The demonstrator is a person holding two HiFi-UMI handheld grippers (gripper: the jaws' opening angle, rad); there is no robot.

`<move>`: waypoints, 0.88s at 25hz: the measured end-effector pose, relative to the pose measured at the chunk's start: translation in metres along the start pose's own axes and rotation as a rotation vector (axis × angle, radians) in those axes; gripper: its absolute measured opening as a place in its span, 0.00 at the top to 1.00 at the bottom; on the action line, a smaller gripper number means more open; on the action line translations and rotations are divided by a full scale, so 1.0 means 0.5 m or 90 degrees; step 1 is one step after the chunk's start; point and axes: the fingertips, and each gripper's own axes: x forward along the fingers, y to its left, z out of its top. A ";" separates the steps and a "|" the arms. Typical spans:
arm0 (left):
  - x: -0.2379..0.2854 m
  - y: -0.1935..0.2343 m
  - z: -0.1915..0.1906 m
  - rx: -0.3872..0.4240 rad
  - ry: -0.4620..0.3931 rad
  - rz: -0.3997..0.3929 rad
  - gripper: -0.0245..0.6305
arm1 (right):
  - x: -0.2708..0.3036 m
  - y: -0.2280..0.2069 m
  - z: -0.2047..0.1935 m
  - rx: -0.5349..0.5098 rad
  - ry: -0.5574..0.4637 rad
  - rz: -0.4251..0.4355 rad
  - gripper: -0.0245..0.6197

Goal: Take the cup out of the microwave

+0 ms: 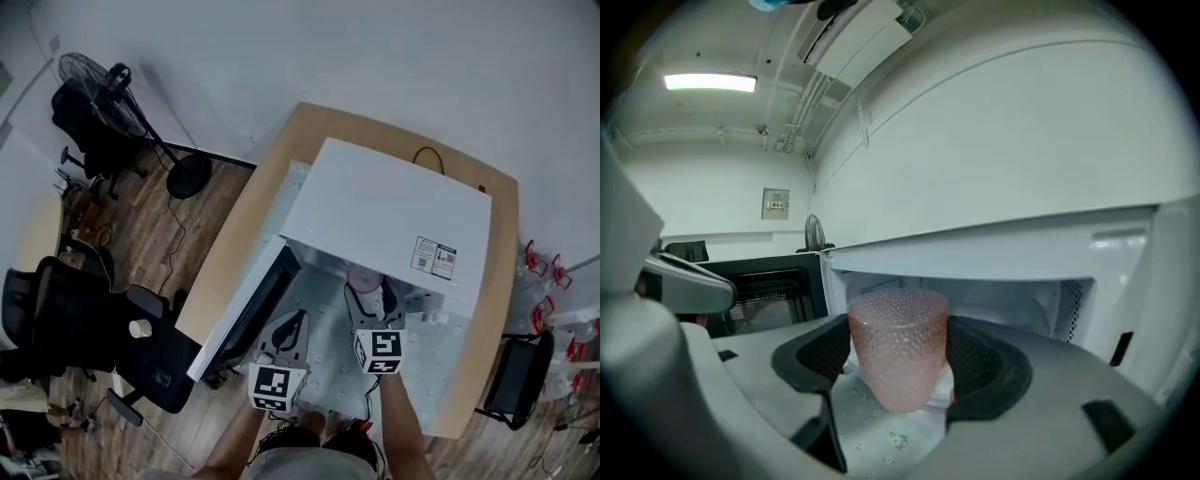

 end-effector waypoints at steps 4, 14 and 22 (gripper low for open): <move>-0.020 -0.022 0.003 0.005 -0.005 -0.002 0.93 | -0.035 0.007 -0.002 -0.002 -0.003 0.000 0.45; -0.075 -0.095 0.012 0.018 -0.024 -0.019 0.93 | -0.149 0.013 0.001 0.005 -0.018 -0.010 0.45; -0.110 -0.169 0.023 0.033 -0.041 -0.049 0.93 | -0.264 -0.004 0.012 0.002 -0.037 -0.035 0.45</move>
